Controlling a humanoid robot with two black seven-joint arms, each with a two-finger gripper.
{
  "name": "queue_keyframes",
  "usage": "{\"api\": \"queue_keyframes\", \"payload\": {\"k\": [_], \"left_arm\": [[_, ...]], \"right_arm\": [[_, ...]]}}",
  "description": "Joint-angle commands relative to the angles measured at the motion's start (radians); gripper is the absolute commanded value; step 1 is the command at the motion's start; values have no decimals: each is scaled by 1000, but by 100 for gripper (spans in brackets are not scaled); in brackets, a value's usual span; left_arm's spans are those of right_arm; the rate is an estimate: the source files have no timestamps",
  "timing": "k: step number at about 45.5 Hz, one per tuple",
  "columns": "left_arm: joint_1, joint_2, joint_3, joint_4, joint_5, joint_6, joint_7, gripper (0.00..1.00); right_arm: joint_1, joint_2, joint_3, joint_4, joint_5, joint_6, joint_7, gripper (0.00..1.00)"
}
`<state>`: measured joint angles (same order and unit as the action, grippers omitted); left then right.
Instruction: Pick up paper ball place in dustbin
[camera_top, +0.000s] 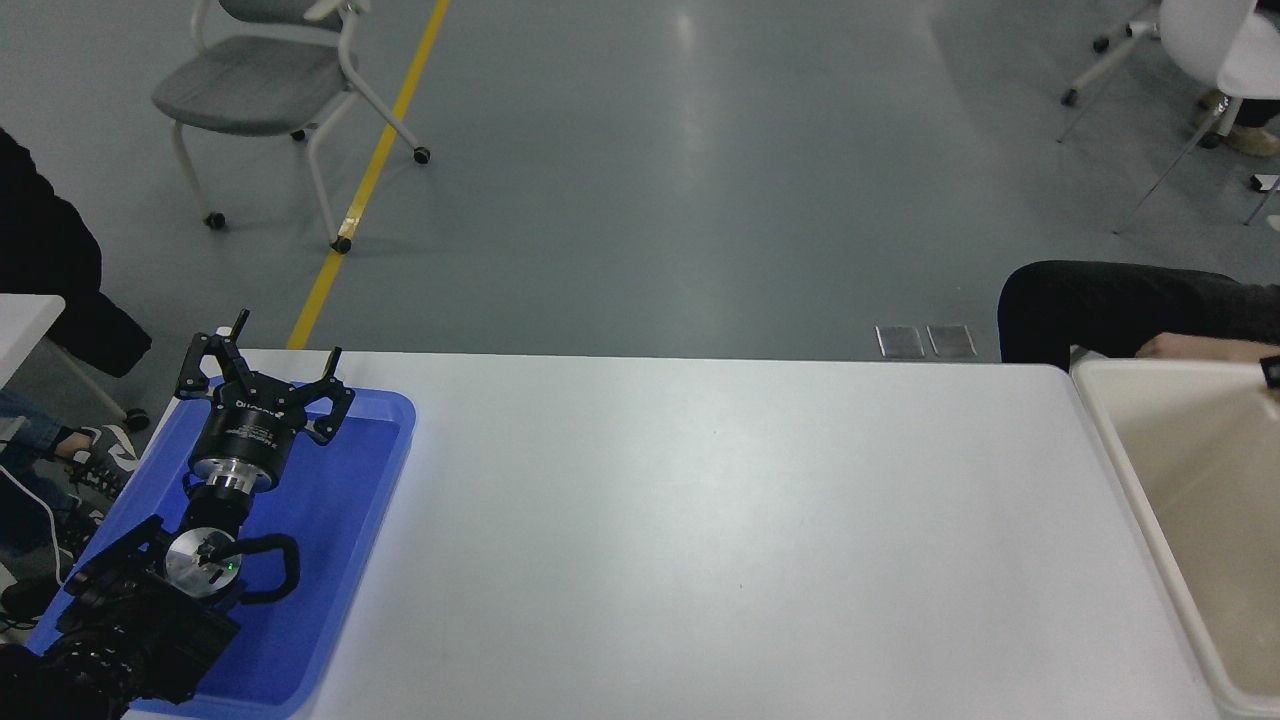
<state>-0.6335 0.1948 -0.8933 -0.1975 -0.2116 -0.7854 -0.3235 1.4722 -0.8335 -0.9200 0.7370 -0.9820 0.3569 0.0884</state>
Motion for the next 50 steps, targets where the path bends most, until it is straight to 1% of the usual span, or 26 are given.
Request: {"api": "queue_keyframes", "payload": {"k": [1, 7, 13, 17, 22, 32, 36, 37, 38, 40, 41, 42, 44, 45, 47, 48, 50], "left_arm": [[0, 0, -1, 0, 0, 0, 0, 100], [0, 2, -1, 0, 0, 0, 0, 100], [0, 2, -1, 3, 0, 0, -2, 100], [0, 2, -1, 3, 0, 0, -2, 100], [0, 2, -1, 3, 0, 0, -2, 100], [0, 3, 1, 0, 0, 0, -2, 100], [2, 3, -1, 0, 0, 0, -2, 100], [0, 3, -1, 3, 0, 0, -2, 100], [0, 3, -1, 3, 0, 0, -2, 100], [0, 3, -1, 3, 0, 0, -2, 100], [0, 3, -1, 0, 0, 0, -2, 100], [2, 3, 1, 0, -2, 0, -2, 100], [0, 3, -1, 3, 0, 0, -2, 100], [0, 3, -1, 0, 0, 0, -2, 100], [0, 3, -1, 3, 0, 0, -2, 100], [0, 3, -1, 3, 0, 0, -2, 100], [0, 3, -1, 0, 0, 0, -2, 100]], "right_arm": [[-364, 66, 185, -292, 0, -113, 28, 4], [-495, 125, 257, -337, 26, -177, 25, 4], [-607, 229, 277, -456, 120, -211, 25, 5], [-658, 280, 279, -518, 167, -216, 25, 5], [-691, 309, 280, -531, 198, -217, 25, 5], [-708, 340, 329, -531, 200, -228, 21, 5], [-711, 344, 345, -533, 200, -228, 21, 8], [-711, 344, 346, -533, 200, -228, 19, 11], [-711, 346, 346, -533, 200, -228, 19, 18], [-711, 346, 346, -531, 200, -230, 19, 41], [-711, 346, 349, -531, 200, -228, 19, 50], [-711, 346, 354, -531, 200, -228, 19, 56], [-711, 346, 368, -533, 200, -228, 17, 63], [-711, 346, 372, -531, 200, -228, 17, 69], [-711, 346, 375, -533, 200, -228, 19, 85], [-711, 346, 375, -533, 200, -228, 17, 89], [-711, 346, 377, -533, 200, -228, 17, 94]]}}
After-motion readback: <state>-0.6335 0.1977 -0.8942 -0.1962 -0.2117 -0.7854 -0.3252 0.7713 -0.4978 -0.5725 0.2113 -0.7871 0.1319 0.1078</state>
